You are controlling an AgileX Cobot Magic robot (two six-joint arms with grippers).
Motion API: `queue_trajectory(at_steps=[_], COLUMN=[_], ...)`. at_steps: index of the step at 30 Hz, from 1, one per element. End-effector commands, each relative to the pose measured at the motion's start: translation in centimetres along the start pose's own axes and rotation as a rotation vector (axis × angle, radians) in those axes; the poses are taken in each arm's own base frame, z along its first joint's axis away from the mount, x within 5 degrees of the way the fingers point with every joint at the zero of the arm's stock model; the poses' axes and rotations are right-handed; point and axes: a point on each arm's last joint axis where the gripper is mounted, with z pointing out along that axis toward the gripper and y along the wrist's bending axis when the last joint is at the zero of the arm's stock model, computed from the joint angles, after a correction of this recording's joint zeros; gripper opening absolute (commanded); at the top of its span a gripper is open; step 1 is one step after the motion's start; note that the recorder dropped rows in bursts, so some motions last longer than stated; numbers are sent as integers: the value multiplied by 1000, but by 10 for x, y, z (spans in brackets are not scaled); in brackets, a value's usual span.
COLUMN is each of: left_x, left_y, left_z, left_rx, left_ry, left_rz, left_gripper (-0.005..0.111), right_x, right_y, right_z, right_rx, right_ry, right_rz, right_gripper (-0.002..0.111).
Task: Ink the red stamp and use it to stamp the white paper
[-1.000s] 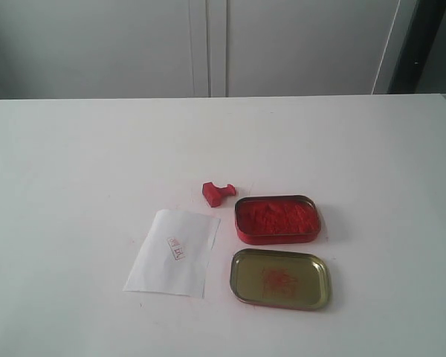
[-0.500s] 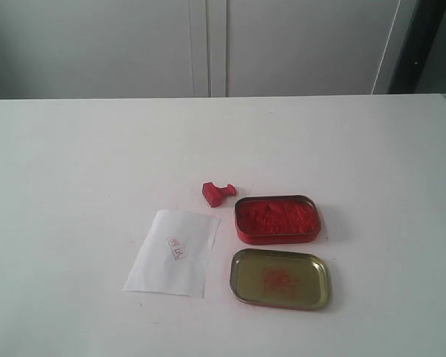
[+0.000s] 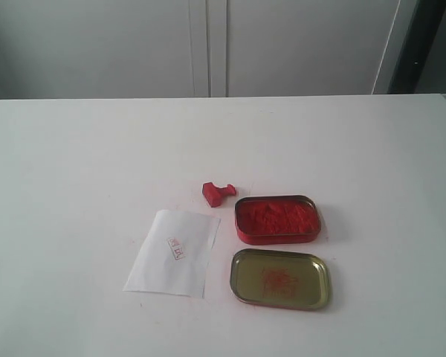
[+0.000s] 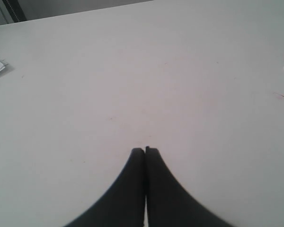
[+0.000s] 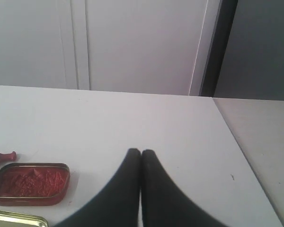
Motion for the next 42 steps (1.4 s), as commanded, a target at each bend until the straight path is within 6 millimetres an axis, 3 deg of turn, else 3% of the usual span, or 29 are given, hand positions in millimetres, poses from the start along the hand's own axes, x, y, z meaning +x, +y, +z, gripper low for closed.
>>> queue_trajectory(at_steps=[1,5,21,36,42], left_x=[1,1,1,1,1], left_y=[0,0,0,0,0], left_z=[0,0,0,0,0], left_rx=[-3,-3,-3,-3,-3], left_ry=[-2,-2,-2,-2,-2], left_rz=[-1,-1,-1,-1,-1], left_gripper=[0,0,0,0,0], right_x=[15,29,39,107,111], right_y=[0,0,1,3,2], right_z=[-5,-2,13,38,37], right_rx=[7,9,8,2,6], right_ry=[-26,-31,-160,44,89], right_rz=[2,-7,-49,-70,-70], right_gripper=[0,0,0,0,0])
